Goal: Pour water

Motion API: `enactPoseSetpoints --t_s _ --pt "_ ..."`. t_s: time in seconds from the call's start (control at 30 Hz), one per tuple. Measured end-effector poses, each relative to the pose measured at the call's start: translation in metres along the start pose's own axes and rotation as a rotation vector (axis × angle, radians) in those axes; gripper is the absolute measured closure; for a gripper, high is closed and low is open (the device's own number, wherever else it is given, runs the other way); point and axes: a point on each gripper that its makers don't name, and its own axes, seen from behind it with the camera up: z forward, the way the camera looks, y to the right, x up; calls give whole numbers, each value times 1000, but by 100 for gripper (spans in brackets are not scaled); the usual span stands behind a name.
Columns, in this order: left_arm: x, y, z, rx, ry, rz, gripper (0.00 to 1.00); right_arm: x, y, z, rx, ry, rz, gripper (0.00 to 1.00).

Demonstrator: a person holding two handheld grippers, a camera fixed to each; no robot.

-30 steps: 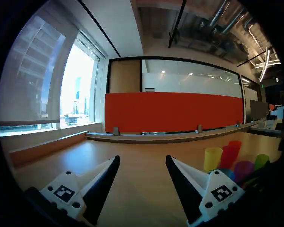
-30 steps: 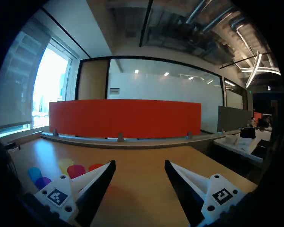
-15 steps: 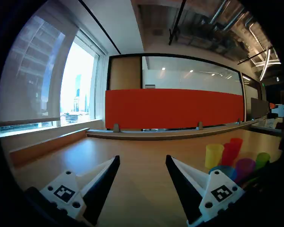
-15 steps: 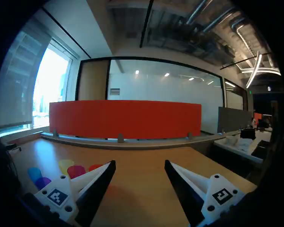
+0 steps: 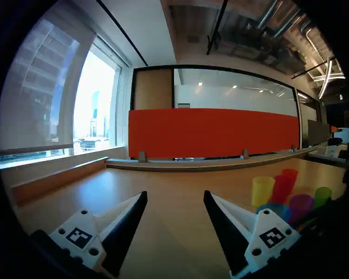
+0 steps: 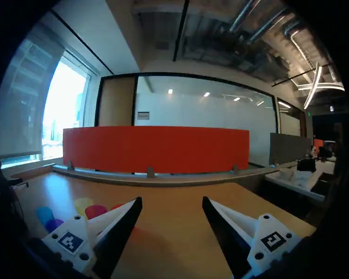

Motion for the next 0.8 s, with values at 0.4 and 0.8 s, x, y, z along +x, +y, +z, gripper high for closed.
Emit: enactPoseSetpoints --t_s 0.4,0.8 --pt "-1 0 0 0 0 1 8 -1 -2 -4 25 66 -56 0" --pt "0 0 0 0 0 1 8 -7 11 -3 73 108 81 0"
